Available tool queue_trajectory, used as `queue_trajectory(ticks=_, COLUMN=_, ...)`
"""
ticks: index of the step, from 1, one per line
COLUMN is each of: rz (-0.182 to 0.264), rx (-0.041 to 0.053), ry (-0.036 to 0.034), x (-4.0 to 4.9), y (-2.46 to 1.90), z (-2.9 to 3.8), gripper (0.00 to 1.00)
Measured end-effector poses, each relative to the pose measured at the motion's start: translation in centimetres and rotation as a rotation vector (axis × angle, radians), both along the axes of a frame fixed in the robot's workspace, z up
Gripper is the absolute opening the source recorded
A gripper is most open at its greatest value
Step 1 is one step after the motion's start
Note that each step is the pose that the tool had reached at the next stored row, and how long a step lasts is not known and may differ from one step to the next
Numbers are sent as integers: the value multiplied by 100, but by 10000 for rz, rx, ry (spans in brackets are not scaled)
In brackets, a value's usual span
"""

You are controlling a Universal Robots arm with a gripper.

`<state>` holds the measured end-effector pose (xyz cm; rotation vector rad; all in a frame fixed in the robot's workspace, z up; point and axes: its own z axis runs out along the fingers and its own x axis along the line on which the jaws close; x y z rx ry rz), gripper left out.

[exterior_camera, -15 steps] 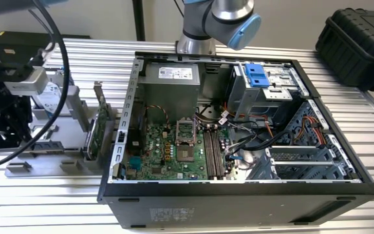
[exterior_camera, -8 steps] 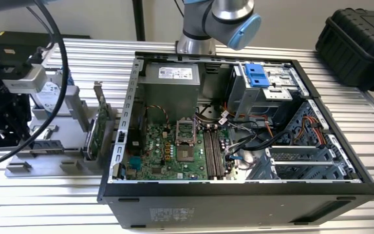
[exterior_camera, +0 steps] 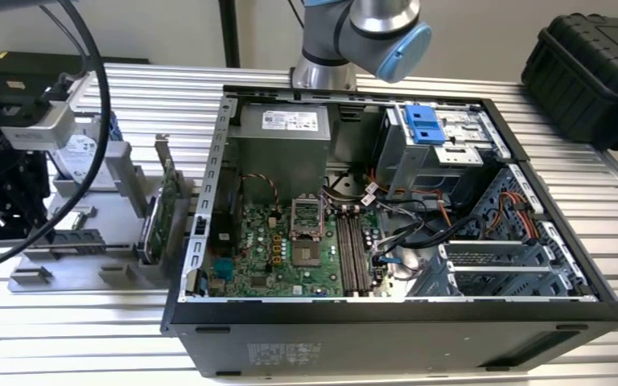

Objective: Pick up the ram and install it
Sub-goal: 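Pick up the ram and move it above insertion slot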

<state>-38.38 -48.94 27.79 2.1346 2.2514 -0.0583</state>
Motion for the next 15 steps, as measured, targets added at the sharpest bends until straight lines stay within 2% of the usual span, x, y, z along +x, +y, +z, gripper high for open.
queue_trajectory(ticks=15, rz=-2, rx=0, ry=0, x=-1, y=1, z=109, gripper=0)
